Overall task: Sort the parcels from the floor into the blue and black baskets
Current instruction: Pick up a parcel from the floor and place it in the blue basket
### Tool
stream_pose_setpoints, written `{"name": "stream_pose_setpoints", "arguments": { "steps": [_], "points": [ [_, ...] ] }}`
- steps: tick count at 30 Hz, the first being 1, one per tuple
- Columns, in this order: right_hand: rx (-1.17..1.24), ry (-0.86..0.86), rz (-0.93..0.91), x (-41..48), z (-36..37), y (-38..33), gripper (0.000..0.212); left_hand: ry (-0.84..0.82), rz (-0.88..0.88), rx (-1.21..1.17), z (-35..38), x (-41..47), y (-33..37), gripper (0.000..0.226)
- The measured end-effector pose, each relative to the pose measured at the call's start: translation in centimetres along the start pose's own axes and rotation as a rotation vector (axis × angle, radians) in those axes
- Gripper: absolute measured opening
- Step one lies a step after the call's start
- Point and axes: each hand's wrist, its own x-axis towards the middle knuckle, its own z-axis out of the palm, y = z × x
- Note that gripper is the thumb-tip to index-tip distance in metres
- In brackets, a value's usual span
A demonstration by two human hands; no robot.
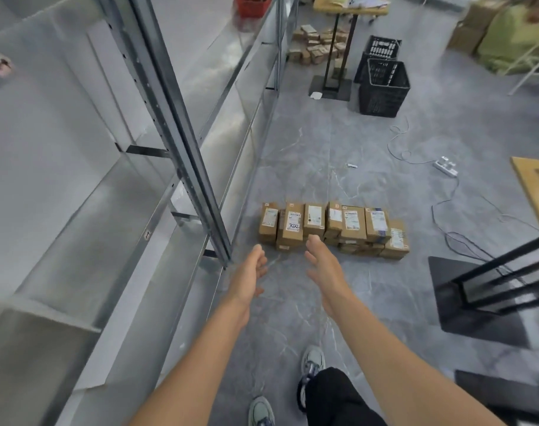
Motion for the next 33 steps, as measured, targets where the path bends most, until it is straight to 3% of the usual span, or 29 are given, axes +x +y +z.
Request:
{"name": "stream_pose_setpoints", "arguments": {
  "steps": [12,19,27,33],
  "points": [
    [0.058,0.039,0.179,22.9,-5.2,-4.8,0.060,-0.001,-0.182,0.150,8.8,21.0,6.7,0.059],
    [0.049,0.025,0.315,34.8,-6.9,-5.5,0.067,0.036,-0.285,0.178,12.4,31.9,8.1,0.058],
    [-0.036,0.051,0.442,47.7,-6.1,0.3,0.074,-0.031,-0.449,0.243,13.5,46.0,4.5,0.061],
    [-0.015,0.134,0.544,57.7,-5.1,8.4,0.070,-0.108,-0.498,0.352,14.0,59.3,-1.4,0.064]
  ]
}}
